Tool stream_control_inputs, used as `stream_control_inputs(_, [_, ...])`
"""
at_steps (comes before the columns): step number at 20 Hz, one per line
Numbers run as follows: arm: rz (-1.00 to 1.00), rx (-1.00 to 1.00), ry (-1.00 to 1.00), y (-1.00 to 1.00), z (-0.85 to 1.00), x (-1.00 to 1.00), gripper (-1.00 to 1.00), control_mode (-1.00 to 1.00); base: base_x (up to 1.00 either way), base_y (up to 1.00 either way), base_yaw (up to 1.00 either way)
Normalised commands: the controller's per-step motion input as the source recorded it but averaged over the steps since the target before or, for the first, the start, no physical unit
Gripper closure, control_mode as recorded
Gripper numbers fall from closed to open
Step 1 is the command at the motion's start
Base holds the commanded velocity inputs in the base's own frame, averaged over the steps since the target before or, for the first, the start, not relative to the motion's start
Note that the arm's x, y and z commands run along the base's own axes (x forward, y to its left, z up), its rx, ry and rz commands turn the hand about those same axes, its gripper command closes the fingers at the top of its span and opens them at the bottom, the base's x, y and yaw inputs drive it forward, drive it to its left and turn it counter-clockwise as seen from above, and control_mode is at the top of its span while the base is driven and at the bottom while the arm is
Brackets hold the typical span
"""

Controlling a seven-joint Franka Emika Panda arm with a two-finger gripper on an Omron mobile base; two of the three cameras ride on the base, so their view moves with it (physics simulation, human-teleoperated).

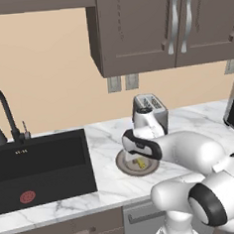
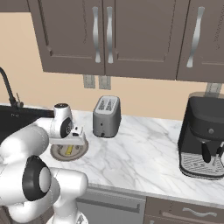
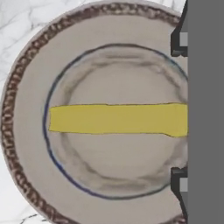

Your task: Pick up the butter stick and place it in the pan. Then turn on the burner for the pan.

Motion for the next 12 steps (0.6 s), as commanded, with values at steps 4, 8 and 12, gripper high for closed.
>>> stream_control_inputs(4, [0.0, 0.0, 0.0, 0.0, -0.18, 0.11, -1.0, -1.0, 0.0, 0.0, 0.0])
stream_control_inputs(8, [0.0, 0.0, 0.0, 0.03, -0.14, 0.17, -1.0, -1.0, 0.0, 0.0, 0.0])
stream_control_inputs(12, [0.0, 0.0, 0.01, 0.13, -0.06, 0.2, -1.0, -1.0, 0.0, 0.0, 0.0])
